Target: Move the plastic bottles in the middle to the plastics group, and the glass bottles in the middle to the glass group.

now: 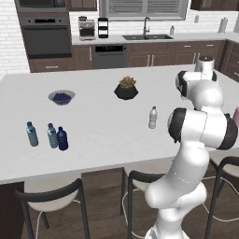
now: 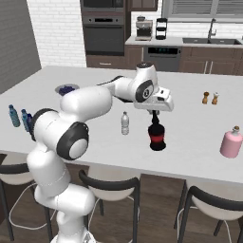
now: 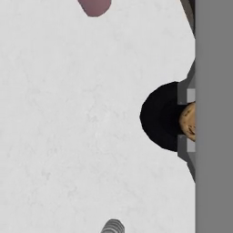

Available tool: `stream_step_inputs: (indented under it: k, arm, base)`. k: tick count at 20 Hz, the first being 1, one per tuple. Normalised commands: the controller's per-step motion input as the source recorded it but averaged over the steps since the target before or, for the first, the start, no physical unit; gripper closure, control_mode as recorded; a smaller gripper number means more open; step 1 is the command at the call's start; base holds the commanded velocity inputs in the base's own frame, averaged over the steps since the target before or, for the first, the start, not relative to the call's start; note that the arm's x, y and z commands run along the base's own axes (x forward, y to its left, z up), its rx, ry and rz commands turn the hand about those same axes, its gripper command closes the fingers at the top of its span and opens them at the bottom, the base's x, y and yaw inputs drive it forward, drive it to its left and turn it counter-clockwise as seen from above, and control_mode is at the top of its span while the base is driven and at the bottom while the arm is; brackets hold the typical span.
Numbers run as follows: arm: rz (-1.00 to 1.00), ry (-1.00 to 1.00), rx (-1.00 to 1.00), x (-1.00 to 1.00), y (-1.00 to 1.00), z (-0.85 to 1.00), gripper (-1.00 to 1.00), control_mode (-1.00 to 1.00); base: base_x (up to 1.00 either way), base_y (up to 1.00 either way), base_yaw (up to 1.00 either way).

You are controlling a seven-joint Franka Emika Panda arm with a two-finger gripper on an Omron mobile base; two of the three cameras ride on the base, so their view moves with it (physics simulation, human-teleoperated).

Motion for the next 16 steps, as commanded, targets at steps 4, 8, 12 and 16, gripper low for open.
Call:
stream_step_inputs:
  k: [4, 8, 12, 16]
  arm:
    - [-0.01, 0.00, 0.00, -0.28, -0.96, 0.18, 1.00, -1.00]
    - [-0.01, 0.00, 0.00, -0.29, -0.92, 0.08, 1.00, -1.00]
    - [0.00, 0.00, 0.00, -0.23, -0.88, 0.00, 1.00, -1.00]
    - [0.00, -0.13, 0.00, -0.04, -0.71, 0.00, 1.00, -1.00]
  base:
    - [0.00, 0.00, 0.00]
    - [0.00, 0.00, 0.00]
    - [0.00, 0.00, 0.00]
    - [0.00, 0.00, 0.00]
